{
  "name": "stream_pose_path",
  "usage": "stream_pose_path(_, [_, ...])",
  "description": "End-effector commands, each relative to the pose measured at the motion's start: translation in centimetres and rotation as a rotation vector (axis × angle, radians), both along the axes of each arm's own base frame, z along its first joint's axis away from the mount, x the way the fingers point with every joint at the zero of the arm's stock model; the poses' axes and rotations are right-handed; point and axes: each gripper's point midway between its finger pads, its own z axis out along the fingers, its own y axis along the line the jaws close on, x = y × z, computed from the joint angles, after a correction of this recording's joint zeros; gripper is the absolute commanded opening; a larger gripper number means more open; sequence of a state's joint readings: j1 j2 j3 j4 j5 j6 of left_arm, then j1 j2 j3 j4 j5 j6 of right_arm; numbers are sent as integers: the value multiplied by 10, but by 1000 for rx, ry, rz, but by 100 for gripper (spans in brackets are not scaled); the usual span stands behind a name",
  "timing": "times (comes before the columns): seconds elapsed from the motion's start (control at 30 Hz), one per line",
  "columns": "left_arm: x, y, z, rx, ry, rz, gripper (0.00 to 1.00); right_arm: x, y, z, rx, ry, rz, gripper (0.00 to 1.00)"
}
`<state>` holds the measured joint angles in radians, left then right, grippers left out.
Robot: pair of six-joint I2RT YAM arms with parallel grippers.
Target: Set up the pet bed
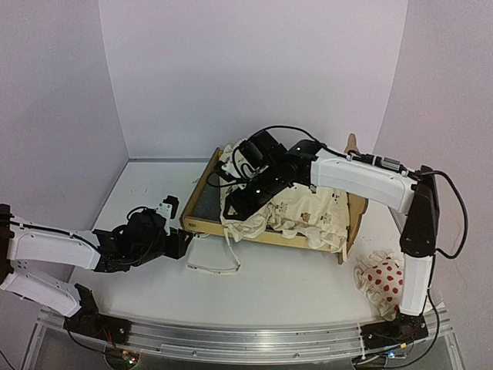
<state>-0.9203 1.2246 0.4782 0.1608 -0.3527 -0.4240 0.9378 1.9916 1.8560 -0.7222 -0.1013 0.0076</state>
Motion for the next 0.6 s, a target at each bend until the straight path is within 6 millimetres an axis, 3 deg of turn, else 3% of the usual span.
stream_pose_path(0.0, [2, 10, 14, -21, 17, 76, 50, 5, 24, -3, -21, -57, 81, 53])
stream_pose_path(0.3, [-7, 23, 16, -50, 59, 119, 51, 35, 58, -35, -69, -152, 162, 54])
stream_pose_path(0.57, [-13, 26, 13, -71, 80, 119, 51, 44, 66, -65, -110, -159, 185, 54])
